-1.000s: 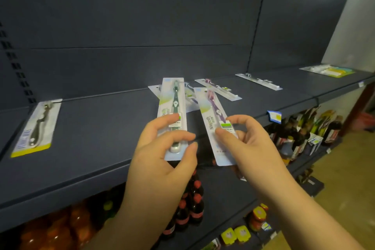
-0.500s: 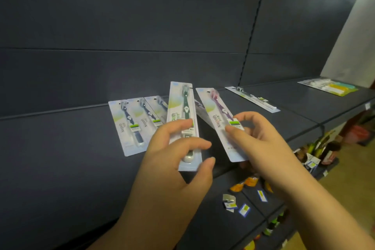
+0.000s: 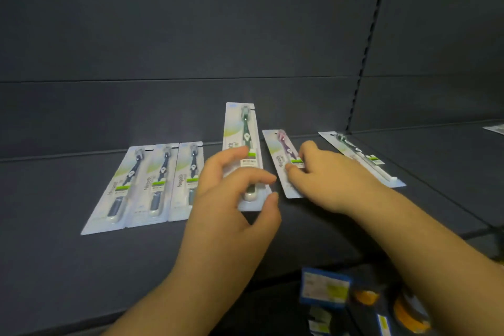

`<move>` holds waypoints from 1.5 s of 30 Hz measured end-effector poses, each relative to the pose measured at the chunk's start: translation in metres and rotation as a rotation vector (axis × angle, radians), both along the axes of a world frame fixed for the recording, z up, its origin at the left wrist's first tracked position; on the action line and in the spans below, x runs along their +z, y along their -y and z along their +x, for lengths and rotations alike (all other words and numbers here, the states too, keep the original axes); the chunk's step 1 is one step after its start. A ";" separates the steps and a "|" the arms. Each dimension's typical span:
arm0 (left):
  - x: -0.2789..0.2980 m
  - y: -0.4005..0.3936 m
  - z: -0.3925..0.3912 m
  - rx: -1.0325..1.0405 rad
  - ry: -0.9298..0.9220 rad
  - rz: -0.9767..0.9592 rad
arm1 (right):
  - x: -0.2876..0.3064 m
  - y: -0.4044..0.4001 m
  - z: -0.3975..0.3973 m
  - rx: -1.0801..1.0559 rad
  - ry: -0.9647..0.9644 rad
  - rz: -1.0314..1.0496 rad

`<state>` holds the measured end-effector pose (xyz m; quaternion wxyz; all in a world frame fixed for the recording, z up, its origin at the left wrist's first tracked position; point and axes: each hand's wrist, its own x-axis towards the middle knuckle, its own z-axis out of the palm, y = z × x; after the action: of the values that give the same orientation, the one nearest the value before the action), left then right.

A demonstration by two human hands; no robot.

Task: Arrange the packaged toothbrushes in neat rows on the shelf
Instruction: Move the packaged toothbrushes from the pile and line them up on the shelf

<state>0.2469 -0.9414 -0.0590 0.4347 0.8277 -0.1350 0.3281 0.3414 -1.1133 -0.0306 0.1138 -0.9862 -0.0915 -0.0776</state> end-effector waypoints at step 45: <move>-0.001 0.038 0.020 0.106 0.042 0.020 | -0.010 0.039 0.016 0.195 0.097 0.227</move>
<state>0.2665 -0.9791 -0.0600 0.4056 0.8308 -0.1032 0.3668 0.3570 -1.1523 -0.0403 0.2269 -0.9486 -0.1828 -0.1238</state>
